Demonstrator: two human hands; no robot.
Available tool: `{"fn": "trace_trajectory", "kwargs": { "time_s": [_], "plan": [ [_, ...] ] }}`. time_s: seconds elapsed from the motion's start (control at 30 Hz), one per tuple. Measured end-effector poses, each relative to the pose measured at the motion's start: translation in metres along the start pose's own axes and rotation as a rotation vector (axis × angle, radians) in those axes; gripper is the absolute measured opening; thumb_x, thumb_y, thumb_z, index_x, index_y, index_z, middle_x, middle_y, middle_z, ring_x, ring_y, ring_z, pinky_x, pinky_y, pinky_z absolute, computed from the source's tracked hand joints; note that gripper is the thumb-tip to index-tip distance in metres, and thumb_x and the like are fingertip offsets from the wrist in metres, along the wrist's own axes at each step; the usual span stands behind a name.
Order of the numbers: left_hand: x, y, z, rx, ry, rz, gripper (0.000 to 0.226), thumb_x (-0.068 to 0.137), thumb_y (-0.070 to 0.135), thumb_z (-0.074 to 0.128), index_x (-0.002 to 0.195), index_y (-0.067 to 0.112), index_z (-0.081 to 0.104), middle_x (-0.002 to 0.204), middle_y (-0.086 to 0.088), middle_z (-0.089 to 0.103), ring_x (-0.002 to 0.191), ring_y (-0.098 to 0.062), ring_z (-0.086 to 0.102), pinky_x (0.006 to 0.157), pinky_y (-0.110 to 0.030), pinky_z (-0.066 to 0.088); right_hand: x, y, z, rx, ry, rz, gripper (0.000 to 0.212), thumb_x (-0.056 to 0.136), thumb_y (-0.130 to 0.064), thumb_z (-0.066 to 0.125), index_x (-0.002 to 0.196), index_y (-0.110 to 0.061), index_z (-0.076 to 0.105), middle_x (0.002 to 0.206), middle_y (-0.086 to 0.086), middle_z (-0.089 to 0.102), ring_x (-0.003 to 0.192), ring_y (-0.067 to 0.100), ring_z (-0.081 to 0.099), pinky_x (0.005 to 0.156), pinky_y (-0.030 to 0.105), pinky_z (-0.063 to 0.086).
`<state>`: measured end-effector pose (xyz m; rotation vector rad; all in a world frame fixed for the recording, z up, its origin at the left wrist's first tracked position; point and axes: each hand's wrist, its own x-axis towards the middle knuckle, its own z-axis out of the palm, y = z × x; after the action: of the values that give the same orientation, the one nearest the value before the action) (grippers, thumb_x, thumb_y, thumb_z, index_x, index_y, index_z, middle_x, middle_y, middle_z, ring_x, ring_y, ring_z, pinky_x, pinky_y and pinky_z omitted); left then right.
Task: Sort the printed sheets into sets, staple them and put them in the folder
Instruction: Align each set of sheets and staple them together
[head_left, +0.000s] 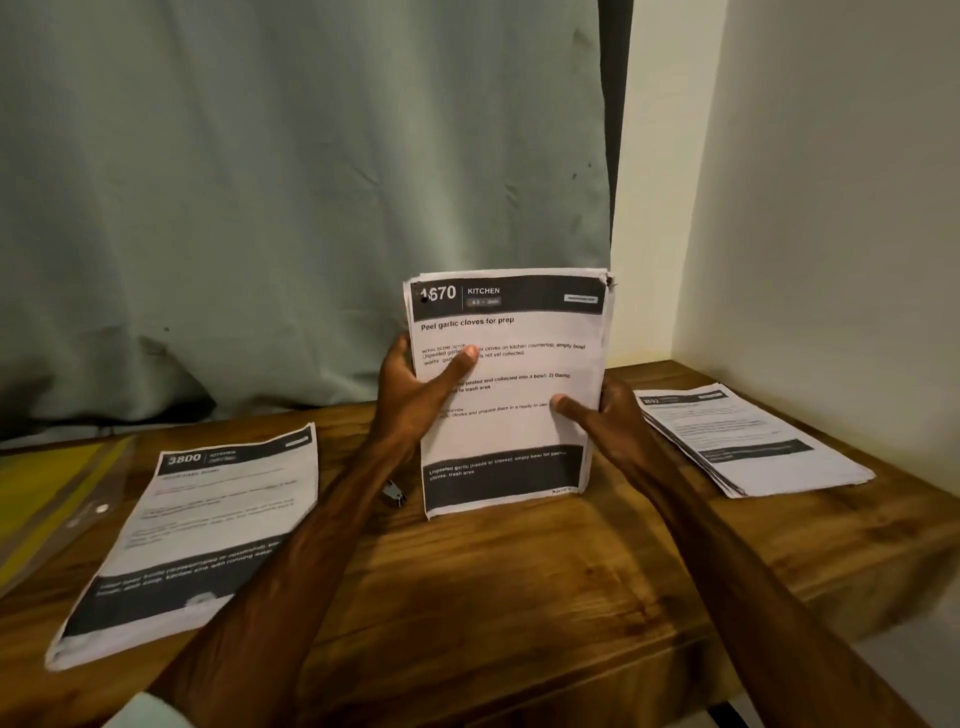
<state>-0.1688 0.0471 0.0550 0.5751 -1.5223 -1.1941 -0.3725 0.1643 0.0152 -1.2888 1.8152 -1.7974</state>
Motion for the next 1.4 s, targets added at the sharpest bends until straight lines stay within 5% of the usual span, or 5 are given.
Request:
{"fn": "trace_trajectory", "kwargs": {
  "time_s": [0.57, 0.8, 0.97, 1.13, 1.4],
  "plan": [
    [-0.005, -0.045, 0.013, 0.106, 0.021, -0.074, 0.030, 0.092, 0.033, 0.074, 0.114, 0.014, 0.071, 0.098, 0.005, 0.075, 0.081, -0.007, 0.075, 0.068, -0.025, 0.062, 0.007, 0.012, 0.016, -0.040, 0.090, -0.031, 0.039, 0.097, -0.019, 0.066, 0.133, -0.007, 0.056, 0.115, -0.003, 0.063, 0.094, 0.011, 0.064, 0.060, 0.009, 0.051],
    [-0.025, -0.072, 0.017, 0.233, -0.041, -0.100, 0.042, 0.096, 0.037, 0.068, 0.123, 0.005, 0.069, 0.114, -0.011, 0.075, 0.093, -0.019, 0.074, 0.082, -0.042, 0.063, -0.012, 0.049, 0.019, -0.028, 0.046, 0.067, 0.043, 0.098, -0.026, 0.065, 0.136, -0.007, 0.057, 0.130, 0.008, 0.066, 0.112, 0.022, 0.066, 0.093, 0.041, 0.058],
    [-0.022, -0.065, 0.017, 0.201, 0.016, -0.052, 0.036, 0.097, 0.035, 0.068, 0.120, 0.008, 0.072, 0.112, -0.008, 0.076, 0.092, -0.016, 0.074, 0.080, -0.037, 0.063, -0.010, 0.036, 0.017, -0.062, 0.065, -0.022, 0.041, 0.099, -0.023, 0.062, 0.135, -0.005, 0.057, 0.122, 0.003, 0.065, 0.104, 0.015, 0.065, 0.071, 0.012, 0.055],
    [-0.039, -0.086, 0.014, 0.241, -0.032, -0.106, 0.038, 0.100, 0.034, 0.063, 0.123, 0.004, 0.067, 0.111, -0.009, 0.074, 0.086, -0.011, 0.071, 0.070, -0.025, 0.060, -0.033, 0.056, 0.023, -0.052, 0.064, 0.104, 0.039, 0.099, -0.027, 0.063, 0.131, -0.007, 0.057, 0.127, 0.010, 0.067, 0.108, 0.020, 0.067, 0.090, 0.039, 0.060],
    [-0.020, -0.071, 0.009, 0.022, 0.071, -0.226, 0.026, 0.096, 0.026, 0.071, 0.117, 0.012, 0.070, 0.109, -0.006, 0.074, 0.094, -0.021, 0.073, 0.079, -0.036, 0.060, -0.033, 0.026, 0.004, 0.297, 0.072, 0.227, 0.039, 0.088, -0.015, 0.077, 0.123, -0.005, 0.063, 0.111, 0.010, 0.073, 0.090, 0.021, 0.073, 0.065, 0.026, 0.060]
  ]
}}
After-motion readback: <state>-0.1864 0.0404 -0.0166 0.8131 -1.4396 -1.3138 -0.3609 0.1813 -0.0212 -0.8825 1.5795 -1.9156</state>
